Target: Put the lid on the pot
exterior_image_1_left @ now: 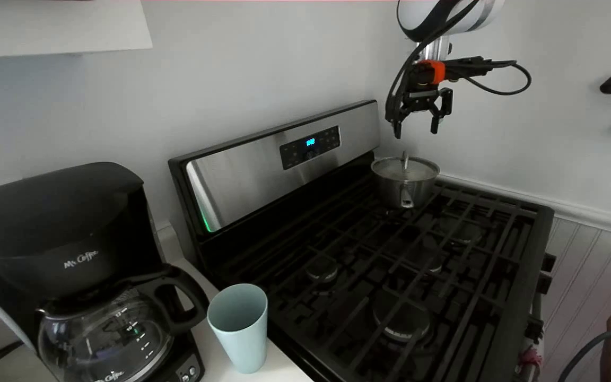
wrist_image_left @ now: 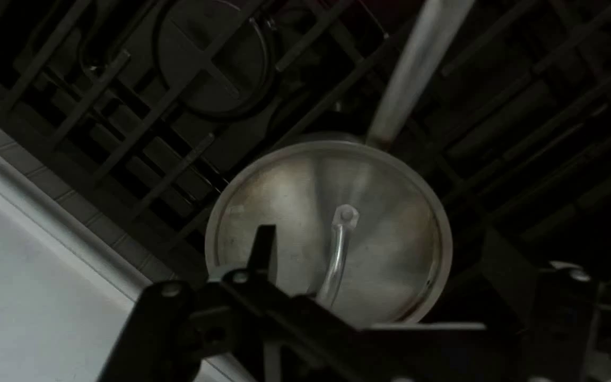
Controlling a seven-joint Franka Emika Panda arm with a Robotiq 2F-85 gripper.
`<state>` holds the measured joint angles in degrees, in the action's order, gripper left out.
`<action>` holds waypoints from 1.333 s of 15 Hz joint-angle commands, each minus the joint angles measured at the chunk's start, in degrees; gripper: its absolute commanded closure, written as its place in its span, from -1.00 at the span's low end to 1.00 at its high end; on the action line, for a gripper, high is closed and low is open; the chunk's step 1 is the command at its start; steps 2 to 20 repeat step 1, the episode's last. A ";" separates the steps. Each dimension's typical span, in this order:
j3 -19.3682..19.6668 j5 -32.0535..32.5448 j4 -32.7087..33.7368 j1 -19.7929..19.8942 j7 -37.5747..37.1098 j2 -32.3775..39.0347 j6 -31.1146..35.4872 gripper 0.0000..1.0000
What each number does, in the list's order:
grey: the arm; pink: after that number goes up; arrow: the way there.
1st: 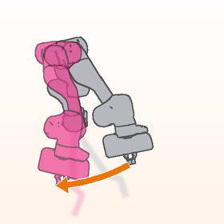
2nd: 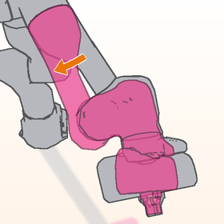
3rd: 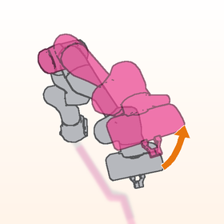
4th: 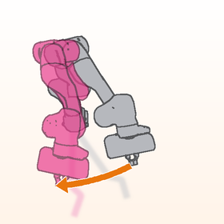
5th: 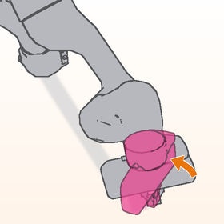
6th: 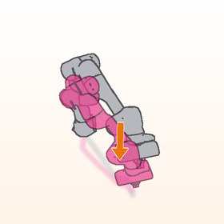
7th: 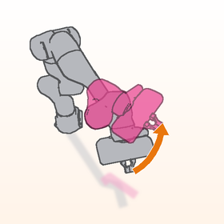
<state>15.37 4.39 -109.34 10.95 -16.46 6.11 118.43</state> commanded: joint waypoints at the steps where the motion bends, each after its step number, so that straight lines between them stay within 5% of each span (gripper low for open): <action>1: -0.75 0.16 -1.20 0.71 0.42 -1.54 -0.18 -1.00; 20: -0.75 0.16 -1.20 0.71 0.42 -1.54 -0.18 -1.00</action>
